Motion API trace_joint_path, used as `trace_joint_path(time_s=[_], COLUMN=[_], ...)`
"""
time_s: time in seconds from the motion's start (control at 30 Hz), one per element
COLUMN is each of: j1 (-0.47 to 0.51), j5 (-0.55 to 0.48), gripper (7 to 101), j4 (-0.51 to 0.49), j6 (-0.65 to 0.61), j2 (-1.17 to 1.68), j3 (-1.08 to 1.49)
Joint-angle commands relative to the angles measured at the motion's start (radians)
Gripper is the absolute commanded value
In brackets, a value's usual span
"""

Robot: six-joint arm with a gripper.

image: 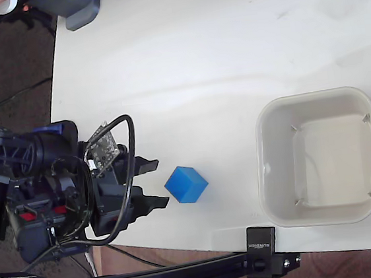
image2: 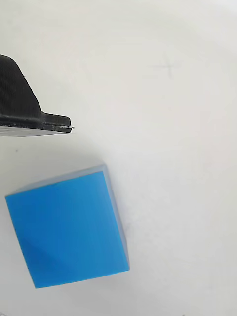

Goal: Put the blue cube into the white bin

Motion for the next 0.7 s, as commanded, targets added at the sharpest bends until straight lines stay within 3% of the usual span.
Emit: trace_joint_path(time_s=[0.03,0.4,0.7], j1=[0.006,-0.005,-0.015], j5=[-0.009,-0.002,-0.008], gripper=[100.3,100.0,100.0], j4=[0.058,0.060,-0.026], j6=[-0.044,-0.077,-0.057], j2=[-0.043,-0.109,-0.138], j3=[-0.130,-0.166,-0.132])
